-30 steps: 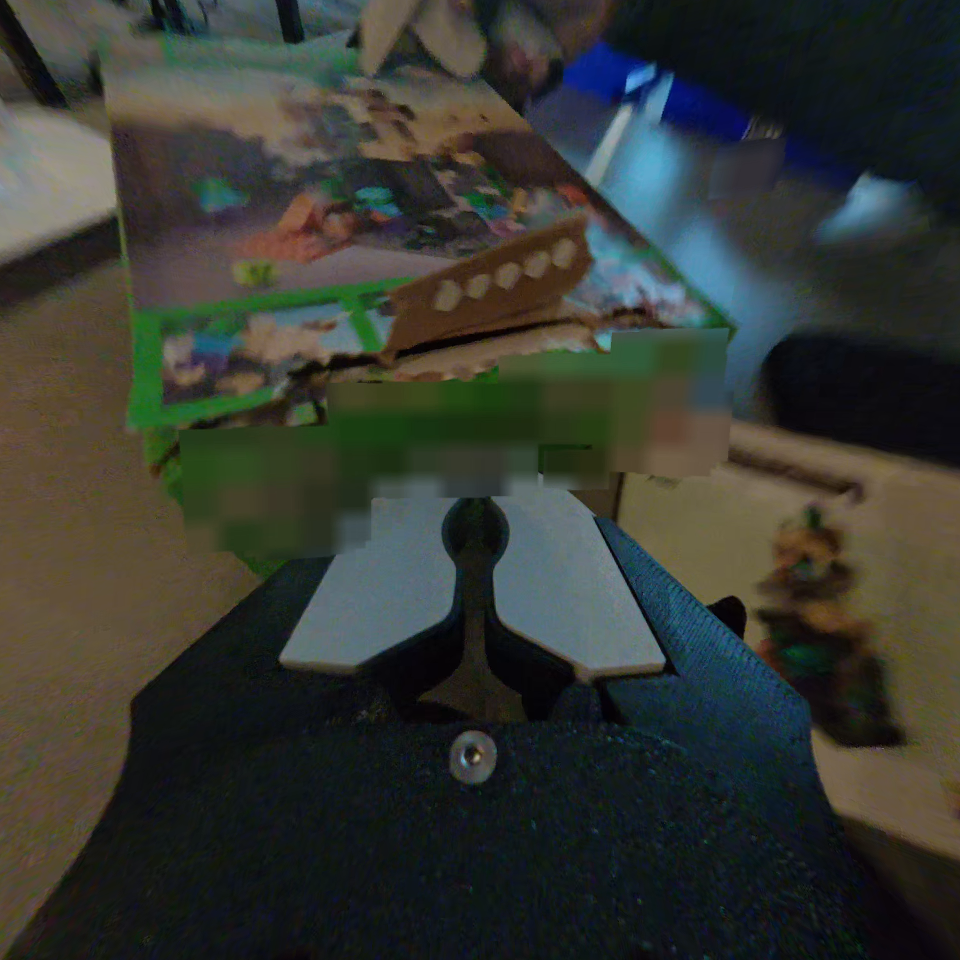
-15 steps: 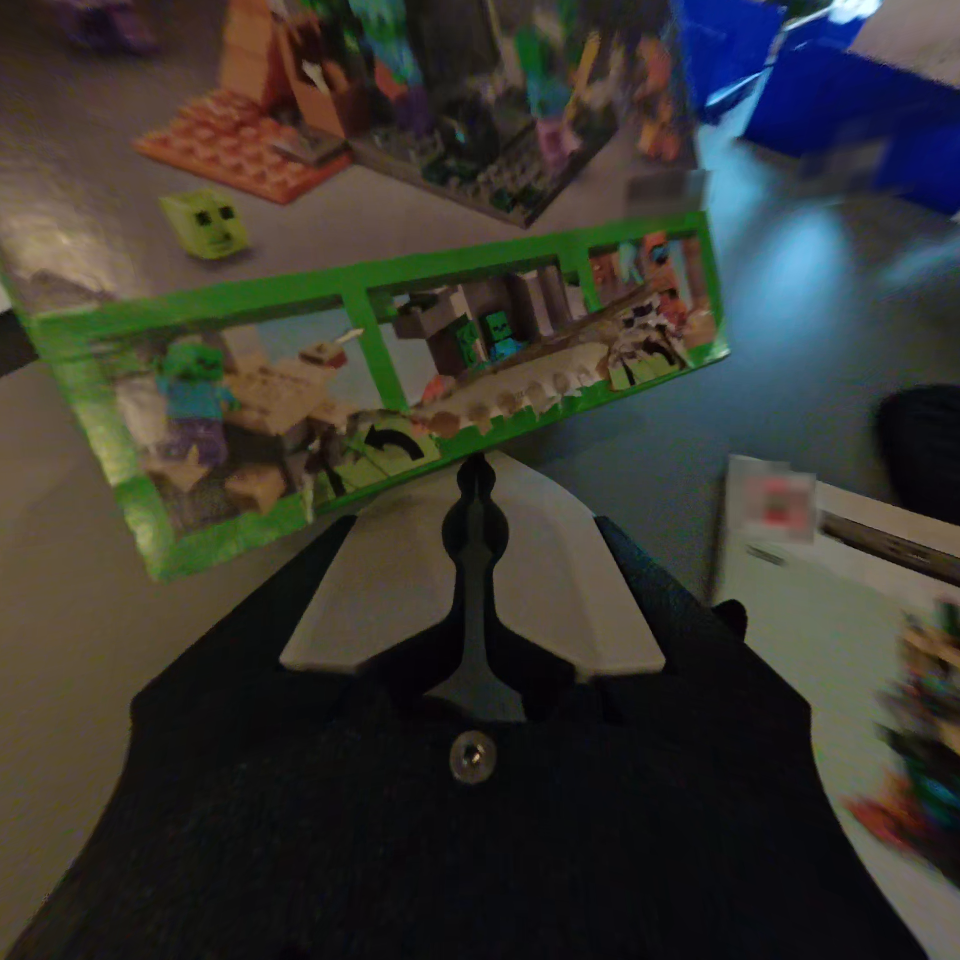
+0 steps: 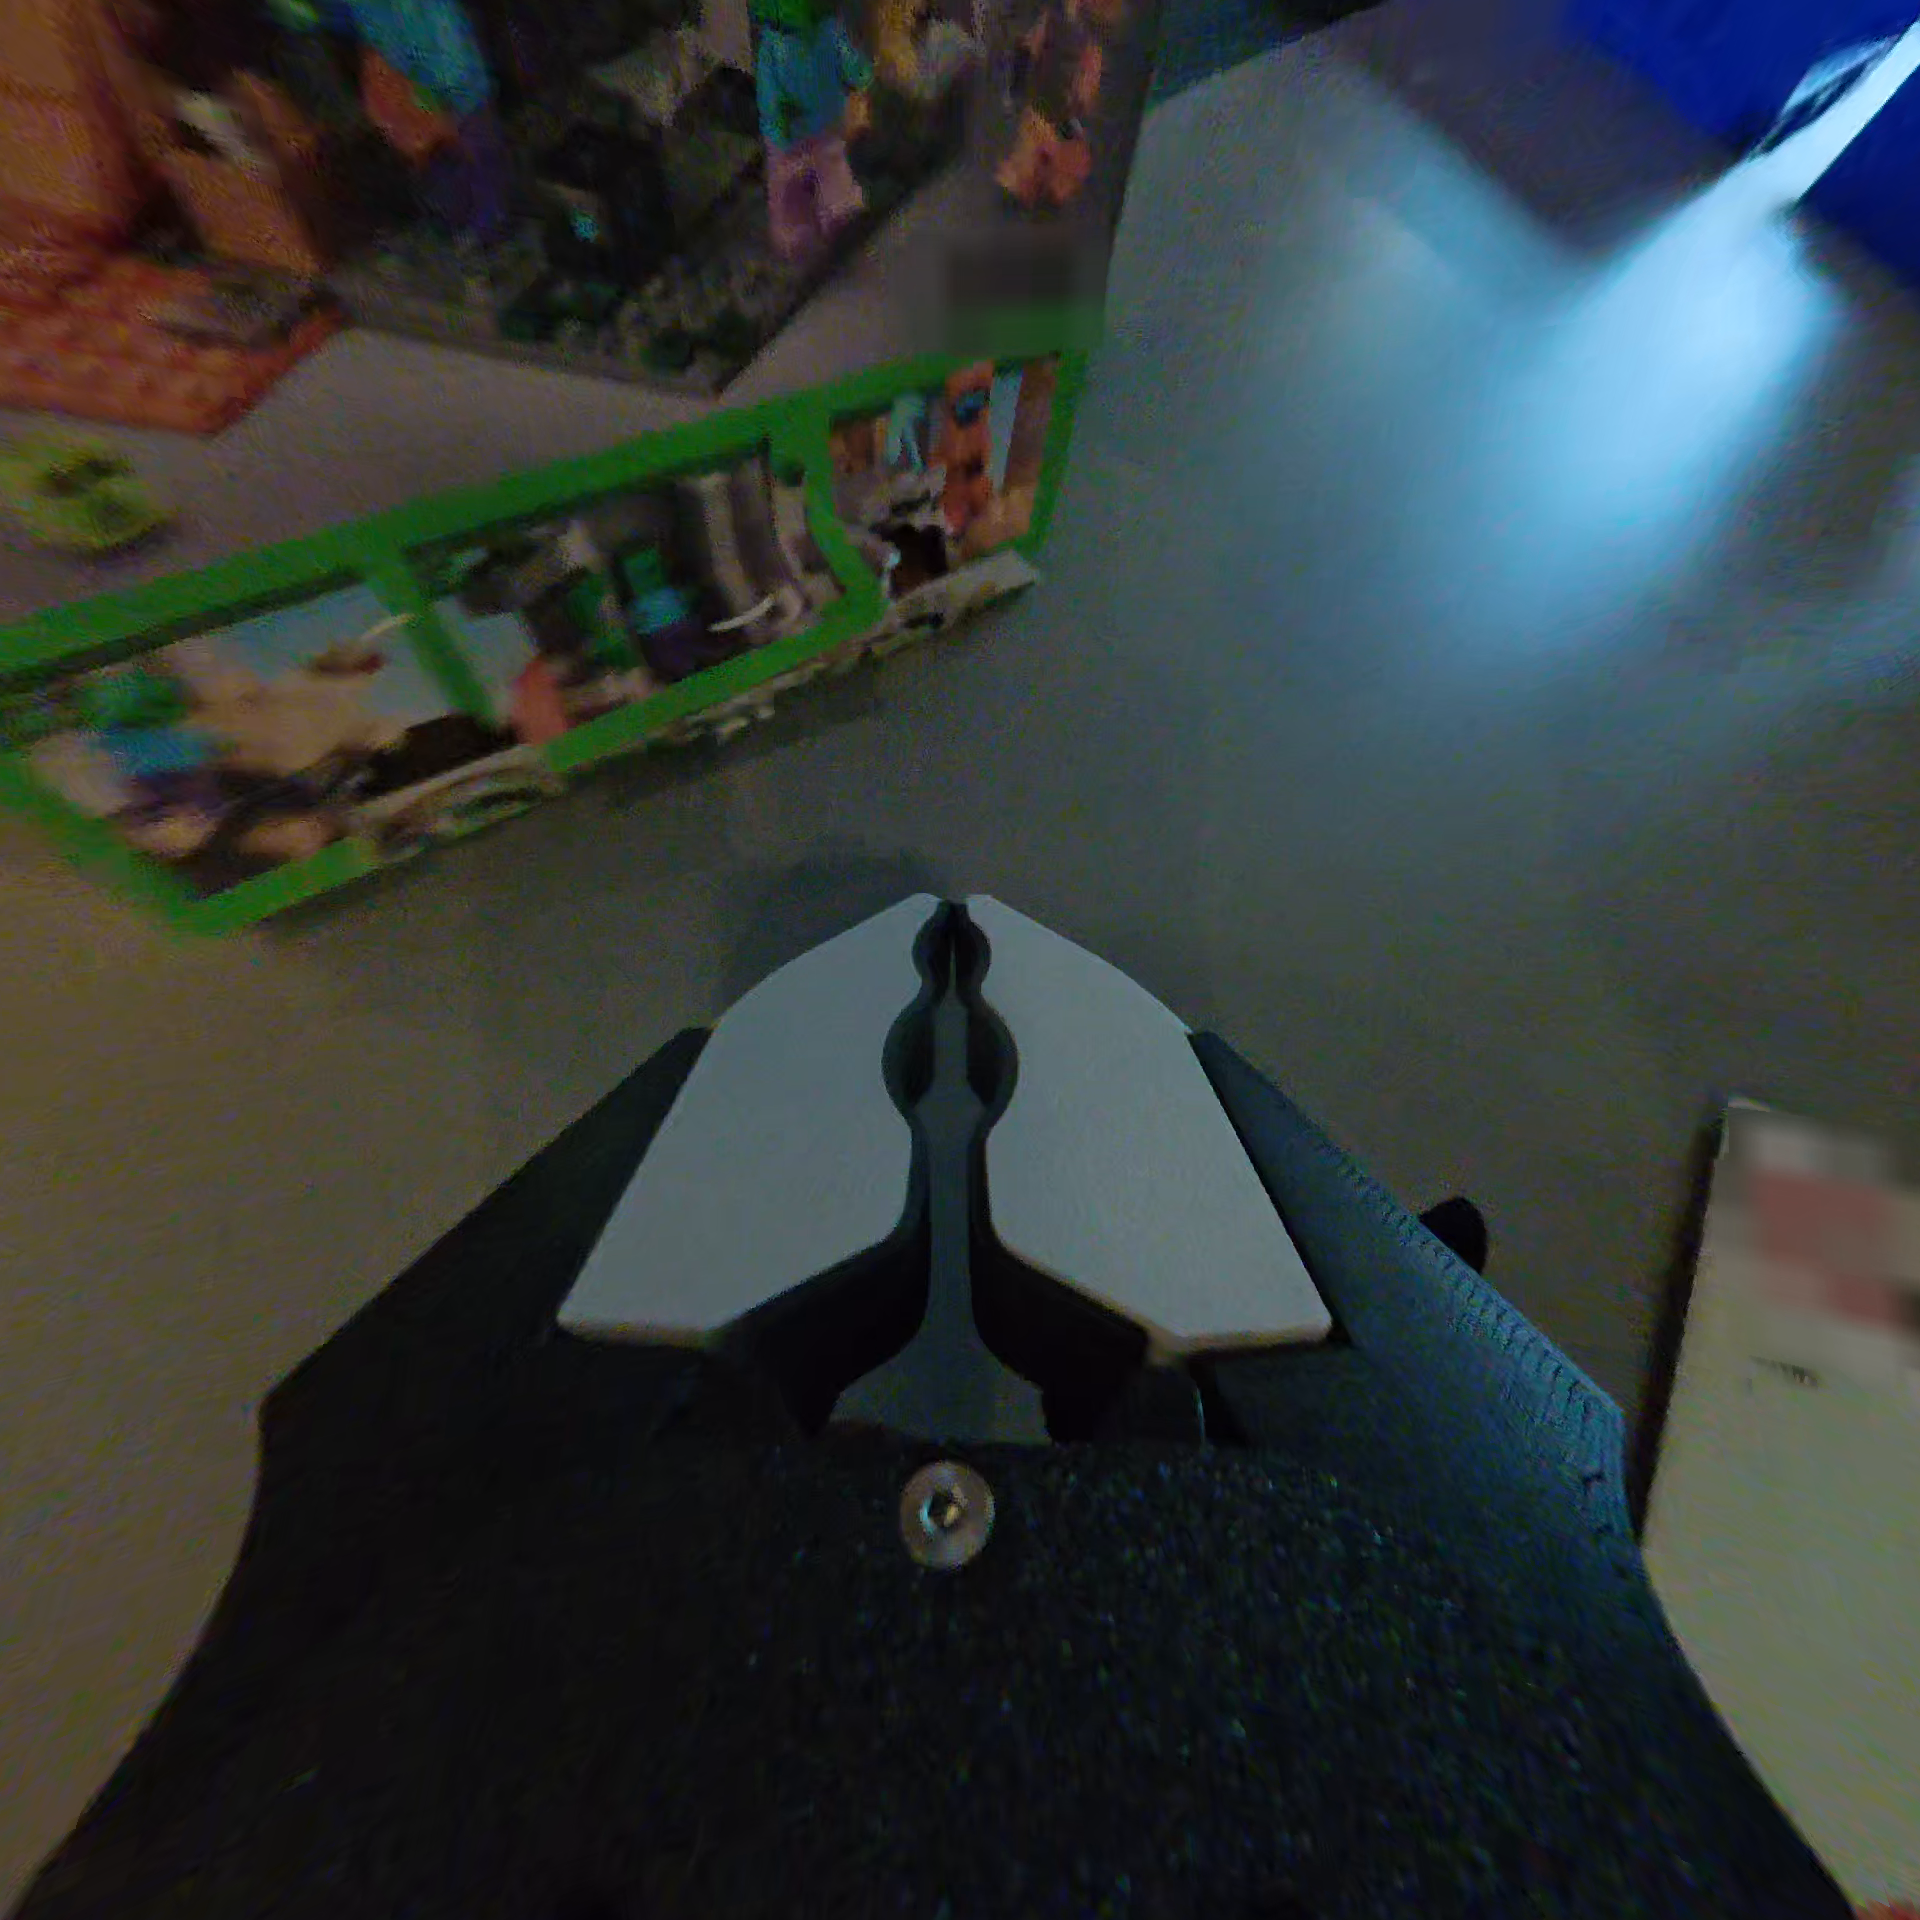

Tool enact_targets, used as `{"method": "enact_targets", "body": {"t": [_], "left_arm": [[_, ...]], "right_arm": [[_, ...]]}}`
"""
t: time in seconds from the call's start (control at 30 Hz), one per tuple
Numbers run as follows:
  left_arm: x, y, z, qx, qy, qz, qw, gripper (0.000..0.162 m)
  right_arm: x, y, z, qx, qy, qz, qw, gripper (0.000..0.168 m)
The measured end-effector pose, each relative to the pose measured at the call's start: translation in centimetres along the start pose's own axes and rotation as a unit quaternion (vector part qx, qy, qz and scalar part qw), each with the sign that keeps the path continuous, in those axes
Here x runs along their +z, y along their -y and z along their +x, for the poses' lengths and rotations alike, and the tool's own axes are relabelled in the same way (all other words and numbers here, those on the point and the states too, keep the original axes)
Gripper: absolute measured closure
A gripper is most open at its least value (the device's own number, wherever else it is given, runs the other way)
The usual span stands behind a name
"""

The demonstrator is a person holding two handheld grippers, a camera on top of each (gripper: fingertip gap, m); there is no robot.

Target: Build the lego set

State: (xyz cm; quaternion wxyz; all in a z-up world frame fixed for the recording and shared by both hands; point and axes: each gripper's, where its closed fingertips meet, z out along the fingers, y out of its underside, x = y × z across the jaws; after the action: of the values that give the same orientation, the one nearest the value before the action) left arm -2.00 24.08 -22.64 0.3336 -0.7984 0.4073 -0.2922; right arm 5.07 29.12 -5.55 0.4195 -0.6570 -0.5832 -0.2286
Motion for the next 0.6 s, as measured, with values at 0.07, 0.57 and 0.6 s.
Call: {"method": "enact_targets", "body": {"t": [0.07,0.57,0.6], "left_arm": [[-1.9,0.3,-0.7,0.007,0.011,0.021,1.0,0.162],[-6.2,9.1,-11.5,0.124,-0.021,0.122,0.985,0.077],[-5.7,9.2,-11.7,0.132,-0.035,0.113,0.984,0.073]], "right_arm": [[-0.6,0.4,-0.6,0.048,0.018,0.027,0.998,0.168],[5.0,-7.7,-4.1,0.458,0.202,0.167,0.849,0.046],[5.8,-7.8,-3.9,0.46,0.21,0.171,0.846,0.042]]}}
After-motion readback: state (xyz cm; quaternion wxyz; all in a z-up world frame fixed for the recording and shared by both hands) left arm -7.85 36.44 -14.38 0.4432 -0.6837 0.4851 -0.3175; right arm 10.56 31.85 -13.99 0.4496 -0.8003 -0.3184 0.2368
